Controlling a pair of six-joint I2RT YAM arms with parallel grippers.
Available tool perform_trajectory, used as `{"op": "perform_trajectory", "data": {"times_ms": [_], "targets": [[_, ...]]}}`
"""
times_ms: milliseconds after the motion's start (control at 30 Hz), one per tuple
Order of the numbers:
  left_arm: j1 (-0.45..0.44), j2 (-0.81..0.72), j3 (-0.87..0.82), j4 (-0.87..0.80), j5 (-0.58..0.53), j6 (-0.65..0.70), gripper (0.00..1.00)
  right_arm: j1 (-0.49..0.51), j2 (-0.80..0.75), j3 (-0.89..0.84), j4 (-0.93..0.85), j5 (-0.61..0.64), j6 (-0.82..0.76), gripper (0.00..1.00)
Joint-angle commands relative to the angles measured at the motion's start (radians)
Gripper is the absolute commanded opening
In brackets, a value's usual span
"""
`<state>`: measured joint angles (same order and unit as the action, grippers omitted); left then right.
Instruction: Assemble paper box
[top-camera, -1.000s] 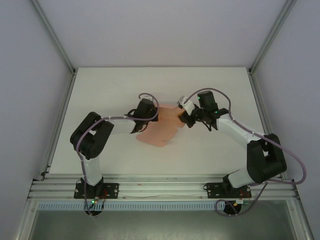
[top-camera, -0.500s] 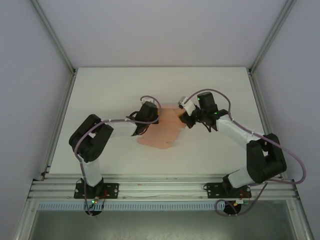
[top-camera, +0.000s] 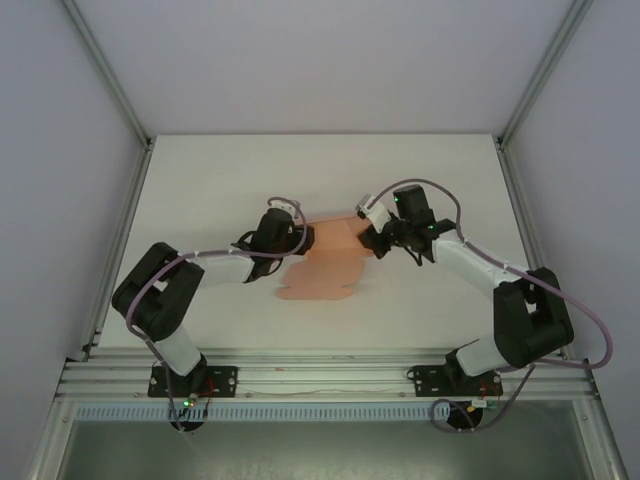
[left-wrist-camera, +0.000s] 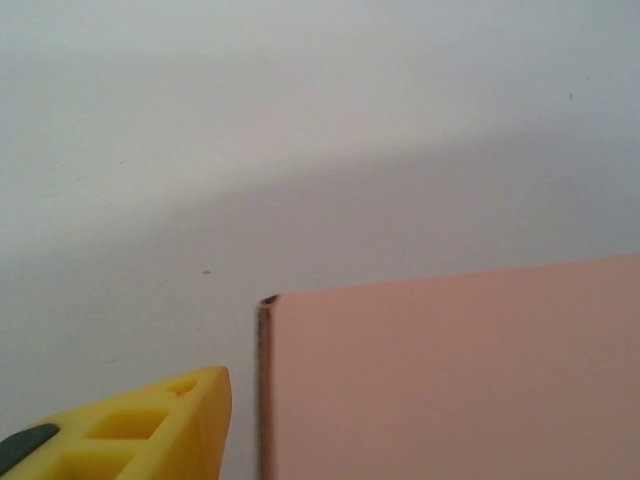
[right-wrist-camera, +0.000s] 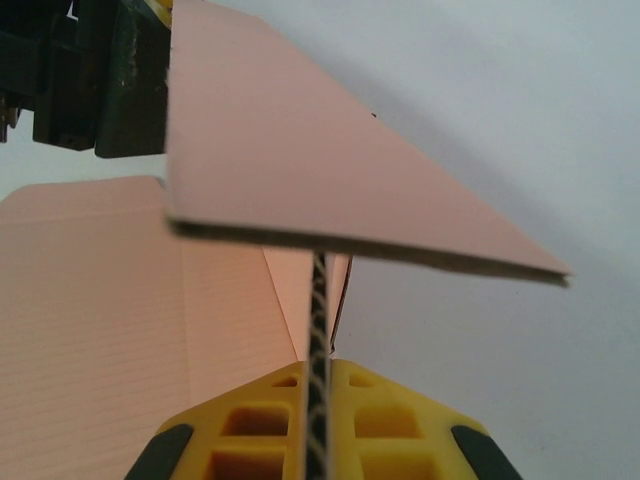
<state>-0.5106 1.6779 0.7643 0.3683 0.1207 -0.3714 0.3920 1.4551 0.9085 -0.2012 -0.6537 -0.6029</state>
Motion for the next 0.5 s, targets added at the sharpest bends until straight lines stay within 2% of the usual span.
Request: {"op": "perform_trajectory", "data": {"times_ms": [0, 200, 300, 400, 467], "targets": [[0.016, 0.015, -0.01, 0.036, 0.031, -0.016, 0.48, 0.01, -0.003, -0.028, -0.083, 0.028, 0.003, 0.0], [0.01, 0.018, -0.007, -0.006, 0.03, -0.045, 0.34, 0.009, -0.009, -0.033, -0.054, 0.066, 0.049, 0.0], [-0.002, 0.017, -0.022, 0.007, -0.025, -0.072, 0.25, 0.01, -0.008, -0.034, -0.027, 0.067, 0.083, 0.0], [-0.015, 0.016, -0.007, 0.005, -0.09, -0.104, 0.11, 0.014, -0.006, -0.027, -0.015, 0.079, 0.124, 0.01], [-0.03, 0.022, 0.023, -0.02, -0.129, -0.116, 0.05, 0.023, -0.014, -0.029, -0.01, 0.083, 0.141, 0.04]]}}
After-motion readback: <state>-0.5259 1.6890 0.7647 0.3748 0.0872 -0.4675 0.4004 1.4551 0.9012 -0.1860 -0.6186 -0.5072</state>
